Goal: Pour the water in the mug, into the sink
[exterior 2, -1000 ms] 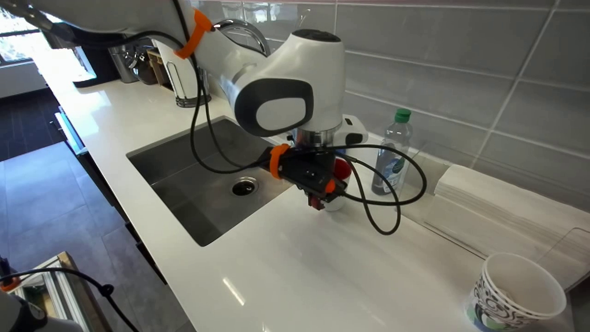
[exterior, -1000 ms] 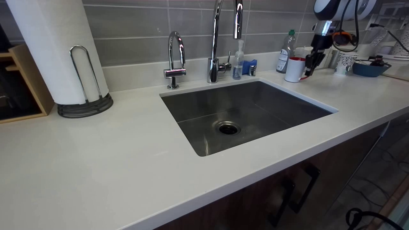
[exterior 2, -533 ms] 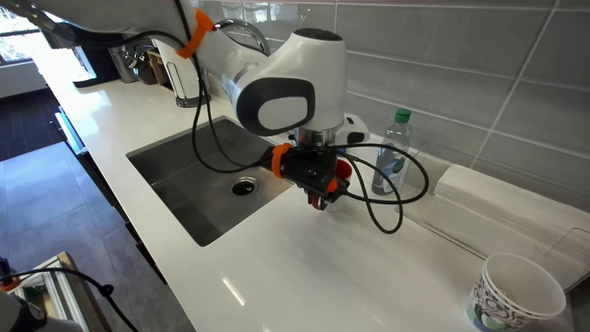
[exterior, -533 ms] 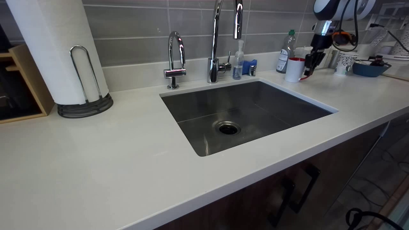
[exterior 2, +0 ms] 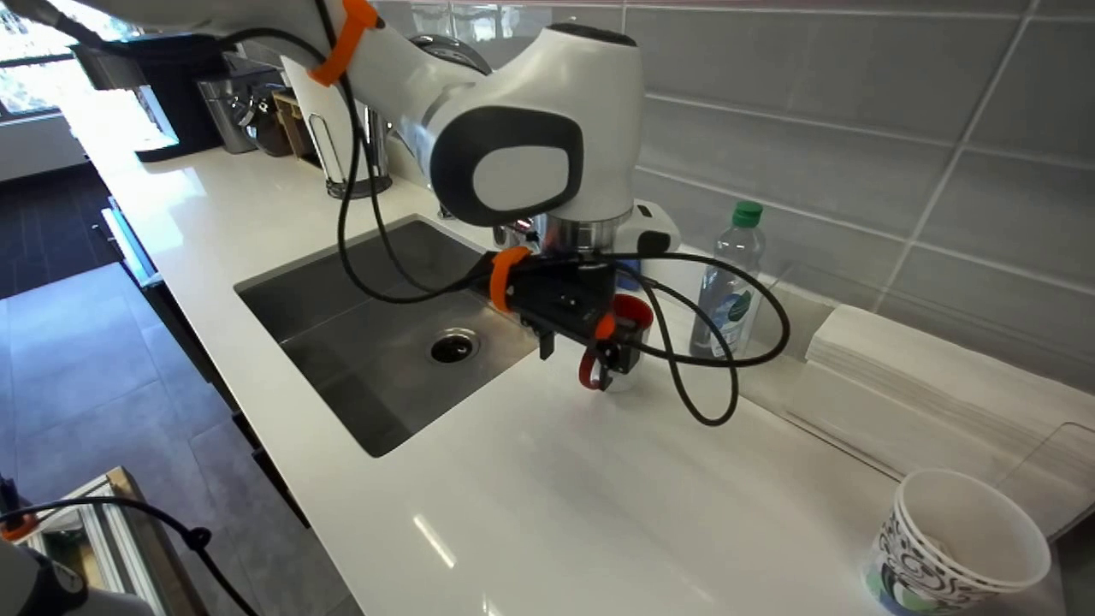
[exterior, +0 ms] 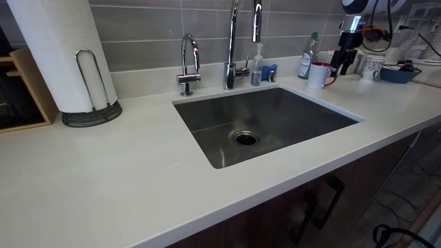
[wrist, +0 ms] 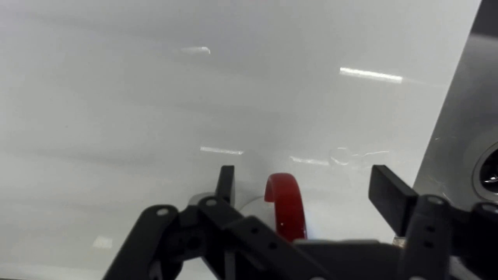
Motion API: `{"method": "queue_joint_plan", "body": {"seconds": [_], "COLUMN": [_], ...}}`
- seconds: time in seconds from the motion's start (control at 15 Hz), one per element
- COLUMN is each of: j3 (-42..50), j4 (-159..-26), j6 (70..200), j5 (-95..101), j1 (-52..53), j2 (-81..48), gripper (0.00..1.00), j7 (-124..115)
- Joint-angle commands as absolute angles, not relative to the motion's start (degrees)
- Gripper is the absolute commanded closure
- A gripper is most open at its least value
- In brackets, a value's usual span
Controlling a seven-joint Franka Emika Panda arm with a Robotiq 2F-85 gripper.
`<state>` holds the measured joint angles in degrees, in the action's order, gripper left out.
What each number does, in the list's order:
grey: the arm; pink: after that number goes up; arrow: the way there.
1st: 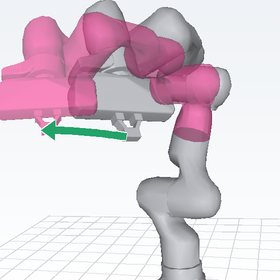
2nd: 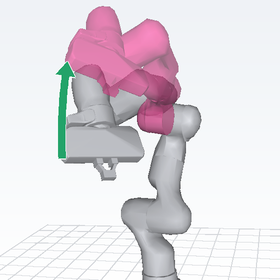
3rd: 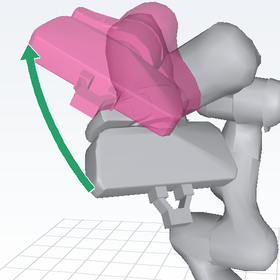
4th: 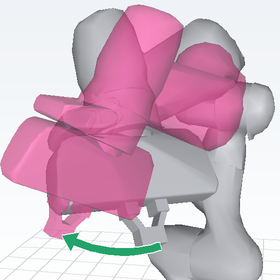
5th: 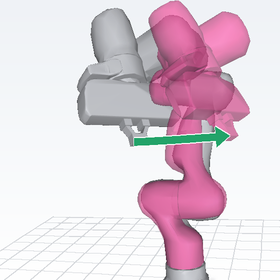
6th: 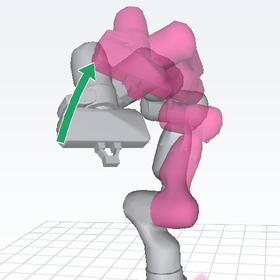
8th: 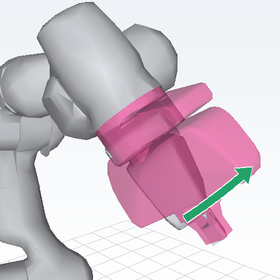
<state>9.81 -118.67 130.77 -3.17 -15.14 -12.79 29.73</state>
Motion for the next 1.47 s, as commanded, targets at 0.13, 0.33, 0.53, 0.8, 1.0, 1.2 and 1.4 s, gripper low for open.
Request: {"method": "queue_joint_plan", "body": {"seconds": [0.13,0.33,0.53,0.8,1.0,1.2,1.4], "j3": [10.3,10.1,9.3,7.9,8.5,8.2,8.2], "j4": [-128.6,-133.1,-137.0,-140.9,-139.2,-140.6,-140.8], "j6": [132.6,133.5,131.8,130.3,130.9,131.0,131.1], "j5": [-1.9,0.4,4.5,8.7,8.9,9.7,9.7], "j1": [-13.4,-12.6,-12.3,-12.5,-12.0,-12.0,-12.0], "j2": [0.8,7.4,13.8,20.7,18.9,20.8,20.8], "gripper": [0.00,0.00,0.00,0.00,0.00,0.00,0.00], "j7": [17.5,10.0,4.8,0.7,2.8,2.6,2.6]}}
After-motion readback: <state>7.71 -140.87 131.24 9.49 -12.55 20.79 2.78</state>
